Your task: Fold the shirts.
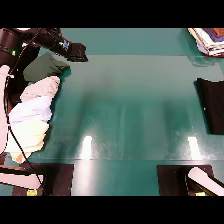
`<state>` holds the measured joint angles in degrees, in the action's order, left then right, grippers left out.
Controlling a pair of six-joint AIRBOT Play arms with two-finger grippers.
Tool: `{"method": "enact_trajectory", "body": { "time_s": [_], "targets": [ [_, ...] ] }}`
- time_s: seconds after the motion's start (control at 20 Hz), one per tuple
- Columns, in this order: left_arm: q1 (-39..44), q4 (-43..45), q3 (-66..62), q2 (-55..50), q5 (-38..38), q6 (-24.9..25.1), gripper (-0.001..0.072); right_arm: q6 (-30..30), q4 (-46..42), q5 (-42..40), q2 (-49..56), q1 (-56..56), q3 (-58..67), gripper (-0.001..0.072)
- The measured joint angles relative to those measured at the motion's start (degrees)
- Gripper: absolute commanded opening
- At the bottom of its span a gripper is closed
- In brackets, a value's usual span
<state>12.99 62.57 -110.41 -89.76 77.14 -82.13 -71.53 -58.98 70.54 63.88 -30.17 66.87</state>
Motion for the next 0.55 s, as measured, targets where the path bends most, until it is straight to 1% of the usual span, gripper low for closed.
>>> {"method": "enact_trajectory", "body": {
  "time_s": [0.15, 0.35, 0.55],
  "targets": [
    [0.0, 0.0, 0.0, 0.0, -0.1, 0.0, 0.0029, 0.0, 1.1, 1.3, 0.0, 13.3, 0.3, 0.0016],
    [0.0, 0.0, 0.0, 0.0, -0.2, 0.0, 0.0029, 0.0, 1.6, 1.2, 0.0, 27.1, 0.5, 0.0015],
    [0.0, 0.0, 0.0, 0.0, -0.3, 0.0, 0.0029, 0.0, 1.7, 0.6, 0.0, 34.5, 0.5, 0.0015]
  ]
}}
